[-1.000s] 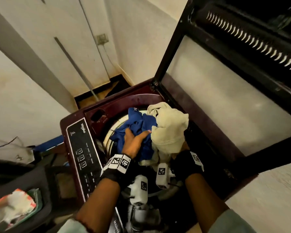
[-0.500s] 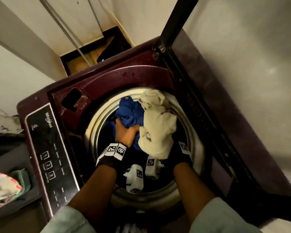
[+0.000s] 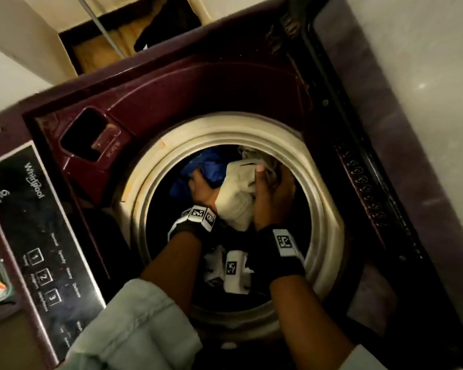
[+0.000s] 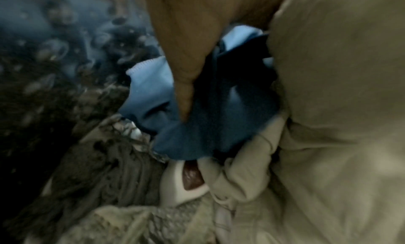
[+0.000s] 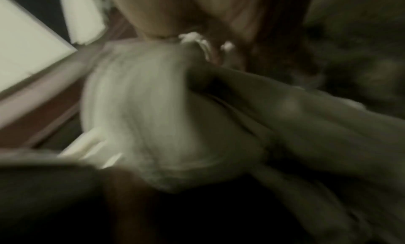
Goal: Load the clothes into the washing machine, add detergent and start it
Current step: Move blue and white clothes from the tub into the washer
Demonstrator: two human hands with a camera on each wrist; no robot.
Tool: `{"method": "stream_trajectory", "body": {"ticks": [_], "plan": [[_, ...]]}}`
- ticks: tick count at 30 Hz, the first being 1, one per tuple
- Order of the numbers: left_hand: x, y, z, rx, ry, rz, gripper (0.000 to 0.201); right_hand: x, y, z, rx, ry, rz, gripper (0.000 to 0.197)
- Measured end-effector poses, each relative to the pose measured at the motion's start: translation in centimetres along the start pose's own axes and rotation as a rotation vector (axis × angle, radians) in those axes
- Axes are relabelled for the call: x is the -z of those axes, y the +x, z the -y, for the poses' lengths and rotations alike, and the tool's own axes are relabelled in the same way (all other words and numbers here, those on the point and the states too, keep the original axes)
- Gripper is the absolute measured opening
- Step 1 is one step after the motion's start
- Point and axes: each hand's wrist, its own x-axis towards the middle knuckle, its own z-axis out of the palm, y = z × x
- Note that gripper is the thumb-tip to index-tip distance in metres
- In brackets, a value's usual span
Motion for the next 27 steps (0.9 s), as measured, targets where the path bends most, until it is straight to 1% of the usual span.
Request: {"method": "stream_trajectory", "body": {"ticks": [1, 2, 3, 4, 5, 6, 7, 8, 9, 10, 11, 12, 13, 14, 15, 16, 17, 18, 19, 20, 21, 22, 23, 24, 25, 26, 27], "plan": [[0.1, 0.4, 0.2, -0.047, 0.071, -0.004, 0.07, -0.3, -0.2, -0.3, 0.113, -0.166, -0.064, 0.062], [0.3, 0.7, 0.4, -0.073, 0.146, -0.001, 0.07, -0.5, -0.9, 0.3, 0.244, -0.273, -0.119, 0.05], [0.6, 0.8, 0.7, -0.099, 0.224, -0.003, 0.069, -0.8, -1.7, 1.0, 0.37, -0.335, -0.103, 0.039], [0.7, 1.1, 1.0, -0.128, 0.316, 0.003, 0.069, -1.1, -2.4, 1.8, 0.487, -0.38, -0.023, 0.03], [0.9, 1.2, 1.3, -0.178, 0.426, 0.018, 0.069, -1.4, -2.7, 1.7, 0.547, -0.452, 0.071, 0.024], [1.0, 1.2, 1.5, -0.259, 0.573, 0.042, 0.067, -1.7, -2.4, 1.4, 0.51, -0.53, 0.182, 0.024], [1.0, 1.3, 2.0, -0.374, 0.737, 0.07, 0.064, -2.0, -1.5, 0.4, 0.417, -0.602, 0.256, 0.025], [0.8, 1.2, 2.2, -0.501, 0.899, 0.113, 0.059, -2.0, -0.5, -0.3, 0.276, -0.717, 0.304, 0.025], [0.6, 1.2, 2.5, -0.597, 1.039, 0.173, 0.055, -2.0, 0.6, -1.5, 0.158, -0.832, 0.32, 0.025], [0.3, 1.1, 2.7, -0.639, 1.148, 0.233, 0.053, -1.8, 1.6, -2.5, 0.055, -0.899, 0.317, 0.027], [0.0, 1.0, 3.1, -0.618, 1.223, 0.284, 0.054, -1.4, 2.5, -3.4, -0.071, -0.875, 0.321, 0.031], [-0.3, 1.0, 3.6, -0.561, 1.266, 0.314, 0.056, -1.0, 3.5, -4.0, -0.194, -0.786, 0.322, 0.035], [-0.4, 0.9, 4.1, -0.495, 1.269, 0.303, 0.06, -0.9, 4.4, -4.7, -0.3, -0.672, 0.333, 0.039], [-0.5, 0.8, 4.7, -0.436, 1.252, 0.265, 0.063, -0.8, 5.0, -5.1, -0.364, -0.565, 0.328, 0.043], [-0.5, 0.7, 5.2, -0.364, 1.225, 0.218, 0.066, -0.9, 5.5, -5.5, -0.378, -0.5, 0.305, 0.05], [-0.5, 0.7, 5.5, -0.28, 1.192, 0.181, 0.067, -1.2, 5.4, -5.6, -0.367, -0.511, 0.287, 0.062], [-0.6, 0.8, 5.6, -0.195, 1.151, 0.14, 0.066, -1.3, 4.9, -5.5, -0.344, -0.596, 0.264, 0.075], [-0.8, 1.1, 5.7, -0.138, 1.098, 0.103, 0.064, -1.5, 3.6, -5.2, -0.275, -0.73, 0.241, 0.084], [-1.2, 1.6, 5.8, -0.134, 1.059, 0.055, 0.061, -1.8, 2.4, -5.4, -0.162, -0.842, 0.244, 0.089], [-1.3, 1.9, 5.5, -0.164, 1.036, 0.005, 0.057, -1.9, 1.0, -5.7, -0.048, -0.915, 0.289, 0.094], [-1.2, 2.2, 5.1, -0.232, 1.03, -0.045, 0.052, -1.9, 0.1, -6.2, 0.011, -0.965, 0.348, 0.101], [-1.2, 2.6, 4.9, -0.318, 1.031, -0.045, 0.05, -2.0, -0.3, -6.9, -0.016, -0.971, 0.408, 0.104], [-1.1, 3.1, 4.6, -0.391, 1.078, 0.02, 0.049, -2.1, 0.0, -8.0, -0.072, -0.962, 0.436, 0.106], [-1.0, 3.5, 4.8, -0.43, 1.158, 0.132, 0.05, -2.3, 0.3, -8.9, -0.135, -0.951, 0.447, 0.104], [-0.8, 3.6, 4.6, -0.44, 1.232, 0.217, 0.051, -2.4, 0.6, -9.6, -0.18, -0.96, 0.454, 0.1], [-0.8, 4.0, 5.0, -0.466, 1.318, 0.255, 0.052, -2.5, 0.8, -10.3, -0.2, -1.002, 0.455, 0.095], [-0.8, 4.4, 5.2, -0.462, 1.369, 0.299, 0.054, -2.7, 0.8, -11.0, -0.204, -1.034, 0.456, 0.093]]}}
